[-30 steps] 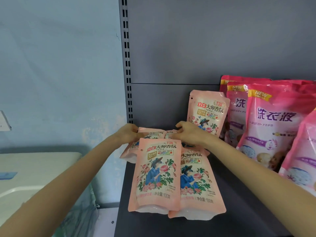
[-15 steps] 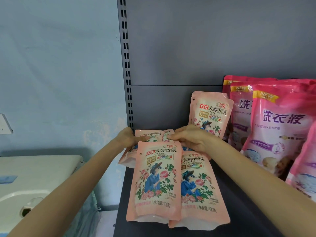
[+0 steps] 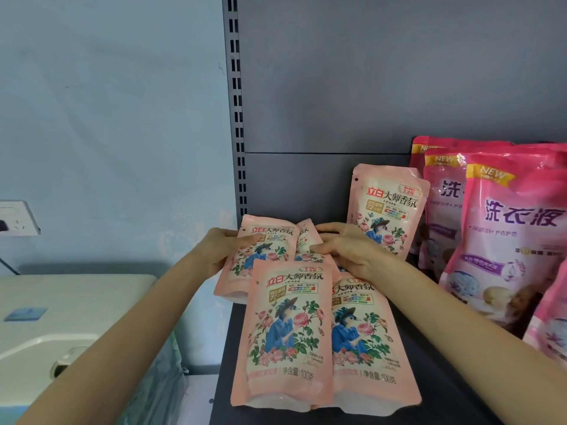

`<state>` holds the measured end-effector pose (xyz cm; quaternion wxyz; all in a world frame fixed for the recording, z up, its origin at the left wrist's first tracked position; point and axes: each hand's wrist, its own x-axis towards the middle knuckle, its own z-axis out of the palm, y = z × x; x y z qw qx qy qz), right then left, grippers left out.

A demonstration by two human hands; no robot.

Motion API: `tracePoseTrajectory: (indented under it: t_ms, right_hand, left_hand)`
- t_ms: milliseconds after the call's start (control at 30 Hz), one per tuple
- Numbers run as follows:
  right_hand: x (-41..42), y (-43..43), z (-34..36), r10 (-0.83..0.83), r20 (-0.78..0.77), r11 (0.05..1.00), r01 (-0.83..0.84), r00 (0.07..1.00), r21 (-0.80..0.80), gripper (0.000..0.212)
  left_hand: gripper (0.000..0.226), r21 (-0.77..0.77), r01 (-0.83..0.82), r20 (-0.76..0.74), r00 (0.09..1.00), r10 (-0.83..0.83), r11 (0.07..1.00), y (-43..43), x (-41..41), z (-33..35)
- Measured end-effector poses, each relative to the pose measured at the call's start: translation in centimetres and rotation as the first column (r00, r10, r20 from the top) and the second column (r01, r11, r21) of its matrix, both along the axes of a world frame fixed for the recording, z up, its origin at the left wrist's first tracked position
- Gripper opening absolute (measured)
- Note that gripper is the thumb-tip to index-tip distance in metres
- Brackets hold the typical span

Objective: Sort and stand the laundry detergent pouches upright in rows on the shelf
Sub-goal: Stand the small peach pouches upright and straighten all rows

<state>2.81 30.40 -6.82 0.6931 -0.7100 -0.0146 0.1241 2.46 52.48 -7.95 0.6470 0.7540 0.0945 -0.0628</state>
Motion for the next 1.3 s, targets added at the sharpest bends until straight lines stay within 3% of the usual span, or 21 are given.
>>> tracePoseTrajectory:
  t_ms: [167, 467, 567, 733, 867, 1067, 1200, 1300]
  right_hand:
    - [0.0, 0.5, 0.2, -0.003, -0.046, 0.997, 0.007, 0.999, 0.082, 0.041]
    - [0.1, 0.7, 2.0, -0.011, 0.137, 0.958, 0.05, 0.991, -0.282, 0.024]
    - [0.5, 0.9, 2.8, -0.09, 0.239, 0.969, 0.14, 0.967, -0.203, 0.021]
    - [1.2, 1.6, 2.8, -0.311, 0.449, 0.949, 0.3, 0.838, 0.097, 0.02]
    - [1.4, 2.0, 1.8, -0.341, 0.484, 0.939, 0.31, 0.806, 0.147, 0.024]
    - [1.4, 0.1, 2.1, -0.183, 0.527, 0.951, 0.285, 0.83, -0.12, 0.007]
    - [1.0, -0.7, 3.0, 0.015, 0.401, 0.931, 0.133, 0.916, -0.34, 0.017]
    - [1.0, -0.6, 3.3, 0.038, 0.426, 0.919, 0.136, 0.904, -0.37, 0.022]
  left_hand:
    - [0.023, -0.147, -0.021, 0.046, 0.999, 0.028, 0.989, 0.0, -0.3, -0.3]
    - [0.01, -0.346, -0.031, 0.326, 0.933, 0.152, 0.938, 0.2, -0.6, 2.0]
    - [0.008, -0.4, -0.012, 0.432, 0.879, 0.201, 0.916, 0.3, -1.0, 2.6]
    - [0.01, -0.473, 0.012, 0.507, 0.822, 0.26, 0.881, -0.6, -0.9, 2.4]
    - [0.01, -0.447, 0.023, 0.504, 0.833, 0.23, 0.894, -1.4, -0.3, 1.6]
    - [0.018, -0.331, -0.01, 0.513, 0.837, 0.189, 0.943, -1.4, 0.3, 1.0]
    - [0.025, -0.213, -0.006, 0.554, 0.823, 0.126, 0.977, -1.1, 0.2, 1.2]
    - [0.02, -0.154, 0.028, 0.583, 0.81, 0.068, 0.988, -0.7, -0.2, 1.5]
